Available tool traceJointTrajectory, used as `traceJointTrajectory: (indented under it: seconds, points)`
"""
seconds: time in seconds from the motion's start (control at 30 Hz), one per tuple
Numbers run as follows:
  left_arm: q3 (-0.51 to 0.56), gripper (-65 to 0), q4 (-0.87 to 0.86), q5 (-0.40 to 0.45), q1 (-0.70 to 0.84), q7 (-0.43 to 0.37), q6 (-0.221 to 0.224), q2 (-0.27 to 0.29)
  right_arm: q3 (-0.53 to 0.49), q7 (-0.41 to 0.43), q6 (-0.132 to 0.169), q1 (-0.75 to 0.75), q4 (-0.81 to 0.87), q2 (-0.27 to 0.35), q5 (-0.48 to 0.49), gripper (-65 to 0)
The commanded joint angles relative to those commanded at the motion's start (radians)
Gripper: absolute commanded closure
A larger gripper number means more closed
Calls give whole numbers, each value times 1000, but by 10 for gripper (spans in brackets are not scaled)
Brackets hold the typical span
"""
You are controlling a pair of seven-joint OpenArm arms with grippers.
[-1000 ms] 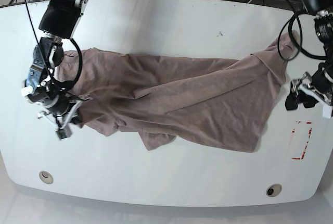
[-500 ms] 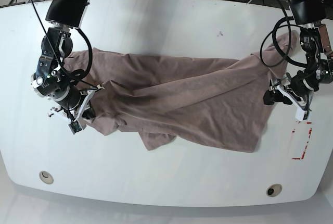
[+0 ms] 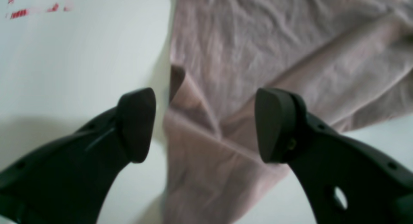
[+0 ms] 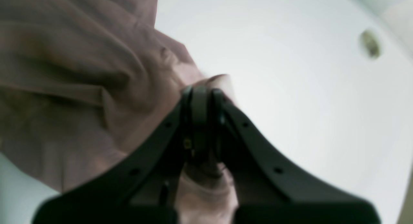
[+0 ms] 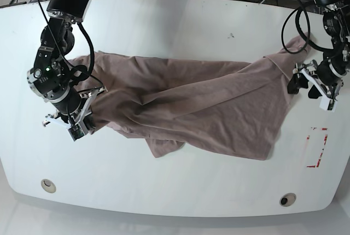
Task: Layout the t-shirt on the table in an organized manner, then fold the t-shirt properly
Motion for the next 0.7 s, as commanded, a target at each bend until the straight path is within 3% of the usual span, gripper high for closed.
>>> traceJointTrajectory:
  seconds: [0.47, 0.7]
  points:
    - [-2, -447, -5, 0, 32, -2, 0, -2, 3, 5, 0, 23, 55, 72, 0, -5]
    - [-2, -447, -5, 0, 48, -2, 0, -2, 63, 3, 0, 46, 55, 121, 0, -5]
